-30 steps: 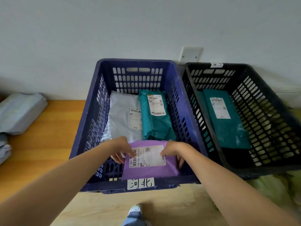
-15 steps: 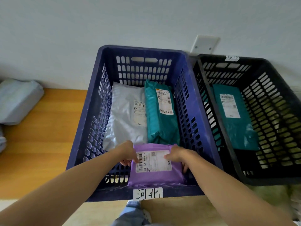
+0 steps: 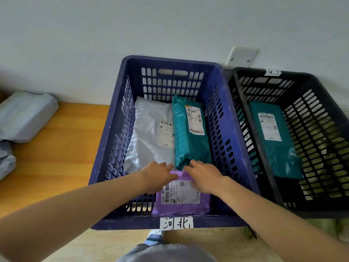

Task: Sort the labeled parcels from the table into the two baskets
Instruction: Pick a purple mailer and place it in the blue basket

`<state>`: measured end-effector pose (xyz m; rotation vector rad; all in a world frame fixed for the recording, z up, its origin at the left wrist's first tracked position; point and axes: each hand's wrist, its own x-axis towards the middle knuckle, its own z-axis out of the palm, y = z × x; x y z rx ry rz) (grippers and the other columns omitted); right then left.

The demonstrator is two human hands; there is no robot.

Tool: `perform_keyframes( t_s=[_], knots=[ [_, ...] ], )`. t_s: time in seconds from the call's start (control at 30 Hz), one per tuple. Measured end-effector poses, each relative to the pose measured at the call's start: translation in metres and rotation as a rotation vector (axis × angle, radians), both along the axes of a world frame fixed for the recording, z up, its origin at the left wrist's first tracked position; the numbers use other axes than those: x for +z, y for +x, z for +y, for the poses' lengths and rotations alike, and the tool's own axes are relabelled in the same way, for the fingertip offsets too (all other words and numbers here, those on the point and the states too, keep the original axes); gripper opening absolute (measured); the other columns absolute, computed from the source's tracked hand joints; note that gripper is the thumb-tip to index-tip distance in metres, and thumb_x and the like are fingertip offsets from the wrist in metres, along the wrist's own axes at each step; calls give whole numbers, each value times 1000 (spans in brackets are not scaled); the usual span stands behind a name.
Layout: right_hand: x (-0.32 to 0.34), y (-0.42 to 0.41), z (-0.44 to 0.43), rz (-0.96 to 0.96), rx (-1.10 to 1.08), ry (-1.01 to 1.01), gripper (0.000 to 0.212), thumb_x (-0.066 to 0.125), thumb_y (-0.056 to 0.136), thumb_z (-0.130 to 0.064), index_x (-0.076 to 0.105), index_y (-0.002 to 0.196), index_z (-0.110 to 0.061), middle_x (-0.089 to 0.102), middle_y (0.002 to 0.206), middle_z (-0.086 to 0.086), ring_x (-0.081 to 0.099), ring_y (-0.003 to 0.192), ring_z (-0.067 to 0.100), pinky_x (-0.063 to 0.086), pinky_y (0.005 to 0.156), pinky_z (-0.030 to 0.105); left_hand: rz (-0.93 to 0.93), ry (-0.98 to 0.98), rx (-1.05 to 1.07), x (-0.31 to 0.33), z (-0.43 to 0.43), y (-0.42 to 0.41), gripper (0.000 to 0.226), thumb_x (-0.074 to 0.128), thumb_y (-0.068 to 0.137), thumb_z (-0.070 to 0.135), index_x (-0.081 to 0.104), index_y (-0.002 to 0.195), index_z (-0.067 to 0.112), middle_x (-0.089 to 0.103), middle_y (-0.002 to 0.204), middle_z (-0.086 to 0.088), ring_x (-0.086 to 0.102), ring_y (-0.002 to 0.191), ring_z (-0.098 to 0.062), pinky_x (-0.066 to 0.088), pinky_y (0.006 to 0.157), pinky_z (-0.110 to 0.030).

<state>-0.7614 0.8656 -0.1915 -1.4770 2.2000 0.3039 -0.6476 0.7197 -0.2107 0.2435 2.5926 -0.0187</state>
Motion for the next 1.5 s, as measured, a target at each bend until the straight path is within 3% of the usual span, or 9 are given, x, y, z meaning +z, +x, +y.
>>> perform_keyframes(
  t_s=[0.17, 0.3, 0.53, 0.73, 0.83, 1.0, 1.07, 1.2, 1.5],
  knots=[
    [-6, 2, 3, -105, 36, 145, 66, 54, 90, -10, 28, 148, -28, 44, 132, 5, 46, 120, 24, 42, 87, 36, -97, -102, -138, 1, 3, 7, 71, 51, 98, 18, 11, 151, 40, -3, 160, -13, 33, 136, -35, 41, 99, -44],
    [-6, 2, 4, -186, 1, 210, 72, 57, 87, -9, 26, 149, -30, 42, 139, 5, 45, 126, 25, 39, 102, 41, -126, -70, -119, -2, 4, 11, 69, 54, 96, 14, 19, 150, 40, -4, 161, -7, 25, 142, -35, 42, 103, -45],
    [-9, 5, 2, -293, -14, 250, 74, 58, 88, -11, 24, 151, -27, 29, 154, 5, 37, 135, 27, 38, 104, 36, -204, -63, -140, -6, 14, 5, 70, 66, 88, 15, 33, 145, 38, 12, 160, -6, 29, 139, -33, 45, 102, -47],
    [-11, 0, 3, -323, 21, 404, 91, 62, 88, -15, 1, 154, -28, -1, 162, 3, 21, 144, 30, 33, 112, 43, -234, -22, -114, -12, 6, 8, 77, 61, 89, 9, 26, 146, 46, -3, 161, 0, 27, 141, -36, 45, 101, -45],
    [-11, -3, 6, -304, 17, 439, 93, 63, 88, -16, -2, 153, -32, 2, 162, 6, 21, 143, 32, 31, 113, 44, -263, -7, -86, -16, 1, 12, 85, 57, 88, 5, 16, 146, 52, -16, 159, 6, 8, 146, -36, 49, 97, -47],
    [-14, -5, 10, -272, -39, 552, 95, 64, 90, -26, -6, 153, -29, -8, 161, 9, 12, 146, 35, 22, 117, 44, -271, -17, -90, -17, -2, 13, 88, 58, 89, 6, 11, 146, 54, -21, 158, 7, 2, 147, -30, 48, 95, -46],
    [-11, -4, 9, -279, -48, 551, 91, 63, 91, -25, -2, 154, -25, 2, 161, 13, 20, 143, 37, 26, 115, 45, -273, -22, -88, -15, -1, 13, 88, 58, 89, 6, 11, 146, 54, -21, 158, 6, 1, 147, -30, 48, 94, -44],
    [-2, -6, 5, -337, -65, 442, 62, 60, 91, -17, 33, 147, -18, 42, 145, 12, 46, 127, 29, 42, 105, 38, -277, -54, -109, -4, 2, 12, 84, 56, 91, 5, 14, 146, 52, -18, 159, 3, 7, 147, -31, 51, 87, -37],
    [13, -12, 3, -272, -192, 196, 58, 57, 93, -25, 35, 147, -22, 47, 143, 8, 53, 120, 27, 46, 99, 36, -312, -185, -100, 22, 4, 28, 72, 51, 91, 4, 28, 145, 46, 3, 161, 6, 49, 127, -27, 54, 88, -36]
  ],
)
